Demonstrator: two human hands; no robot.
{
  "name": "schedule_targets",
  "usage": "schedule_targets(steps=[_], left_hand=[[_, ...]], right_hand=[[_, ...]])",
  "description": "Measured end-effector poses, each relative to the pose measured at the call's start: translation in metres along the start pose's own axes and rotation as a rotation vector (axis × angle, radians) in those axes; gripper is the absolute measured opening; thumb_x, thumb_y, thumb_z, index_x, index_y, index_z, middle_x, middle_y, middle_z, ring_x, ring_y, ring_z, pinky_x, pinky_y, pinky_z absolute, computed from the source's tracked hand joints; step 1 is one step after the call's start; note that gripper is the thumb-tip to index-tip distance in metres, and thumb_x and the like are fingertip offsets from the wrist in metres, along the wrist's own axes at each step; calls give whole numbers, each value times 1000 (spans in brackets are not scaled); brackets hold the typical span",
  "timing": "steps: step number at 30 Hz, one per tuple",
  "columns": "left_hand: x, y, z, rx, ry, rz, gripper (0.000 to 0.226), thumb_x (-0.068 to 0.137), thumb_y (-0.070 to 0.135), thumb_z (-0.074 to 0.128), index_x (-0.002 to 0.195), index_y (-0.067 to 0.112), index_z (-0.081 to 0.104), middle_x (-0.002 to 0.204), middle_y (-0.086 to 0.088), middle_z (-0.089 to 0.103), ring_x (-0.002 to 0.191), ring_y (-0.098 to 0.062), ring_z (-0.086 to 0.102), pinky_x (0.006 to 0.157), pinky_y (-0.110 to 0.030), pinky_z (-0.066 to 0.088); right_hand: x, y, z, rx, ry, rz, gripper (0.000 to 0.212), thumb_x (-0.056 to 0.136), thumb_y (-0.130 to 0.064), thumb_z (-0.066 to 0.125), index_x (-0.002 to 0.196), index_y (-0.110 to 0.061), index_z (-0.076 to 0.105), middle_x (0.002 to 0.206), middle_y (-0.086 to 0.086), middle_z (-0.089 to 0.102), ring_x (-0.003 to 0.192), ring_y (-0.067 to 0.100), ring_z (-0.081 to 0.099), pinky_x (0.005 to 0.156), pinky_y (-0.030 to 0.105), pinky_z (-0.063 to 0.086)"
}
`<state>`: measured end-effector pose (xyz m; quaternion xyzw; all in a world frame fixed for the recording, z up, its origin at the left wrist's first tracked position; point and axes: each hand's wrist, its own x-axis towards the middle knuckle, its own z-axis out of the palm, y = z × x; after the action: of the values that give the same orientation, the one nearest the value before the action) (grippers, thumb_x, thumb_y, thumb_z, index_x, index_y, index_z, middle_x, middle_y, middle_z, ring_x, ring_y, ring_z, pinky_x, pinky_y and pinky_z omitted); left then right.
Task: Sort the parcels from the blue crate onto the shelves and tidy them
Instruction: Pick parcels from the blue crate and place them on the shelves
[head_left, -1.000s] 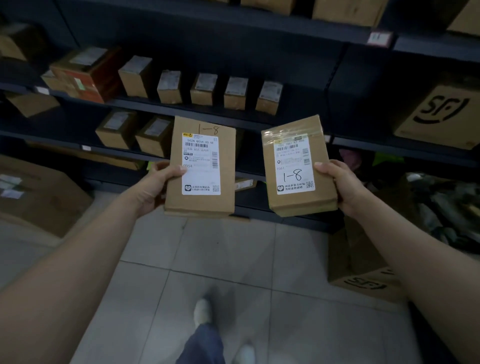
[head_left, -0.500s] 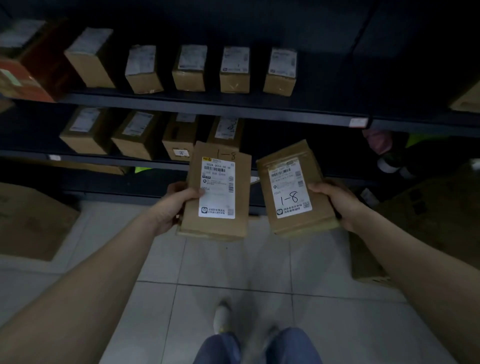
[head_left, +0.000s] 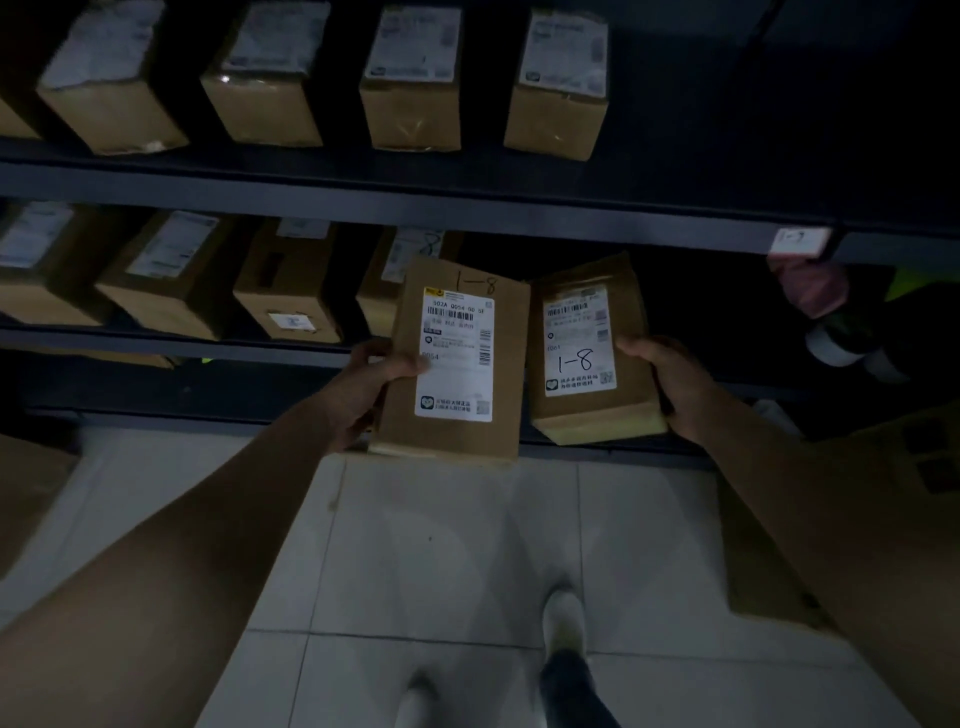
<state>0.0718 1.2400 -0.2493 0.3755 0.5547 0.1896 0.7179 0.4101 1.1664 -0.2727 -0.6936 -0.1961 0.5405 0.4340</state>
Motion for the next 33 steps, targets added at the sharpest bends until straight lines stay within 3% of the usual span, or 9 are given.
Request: schedule_targets(steps=[7,12,17,21,25,29,33], left_hand=[[85,0,27,-23,-50,54,101,46,43,88,134,26,42,113,-10,68,105,-32,64,93,-55,47],[123,-2,42,0,-81,80,97,50,45,86,134,28,41,114,-6,68,107,-29,63,95,-52,47],[146,3,47,30,-128,117,96,57,51,83,138,31,38,118,-3,67,110,-27,62,96,-53,45],[157,8,48,56,-75,161,100,52,51,83,139,29,39,119,-1,66,105,-23,65,88,-48,52],[160,11,49,55,-44,168,83,59,49,77,134,32,45,114,0,68,100,-22,67,72,-40,56],[164,10,52,48,-35,175,82,61,49,78,134,30,46,116,-2,68,102,-23,66,80,-45,55],[165,7,64,62,-9,210,61,76,41,70,132,32,48,111,1,69,103,-21,65,82,-42,54]], right_hand=[[82,-3,-24,62,31,31,69,62,-48,82,123,-20,63,110,10,72,99,32,69,87,54,53],[120,-8,-25,93,29,40,48,79,-43,73,119,-18,64,109,10,72,98,29,68,85,45,54],[145,-10,-25,128,10,28,49,83,-44,69,123,-18,61,115,11,70,103,31,67,87,47,53],[154,-13,-22,174,-14,7,37,89,-40,63,118,-18,62,110,9,70,101,27,66,79,40,52],[164,-14,-20,204,-47,4,32,90,-40,62,114,-19,63,112,9,70,103,27,65,87,43,51],[172,-15,-25,210,-47,9,37,90,-42,60,120,-19,62,112,8,70,103,27,65,84,42,51],[178,-15,-35,200,-14,-12,28,91,-42,59,109,-21,65,108,8,71,102,27,66,82,41,52]])
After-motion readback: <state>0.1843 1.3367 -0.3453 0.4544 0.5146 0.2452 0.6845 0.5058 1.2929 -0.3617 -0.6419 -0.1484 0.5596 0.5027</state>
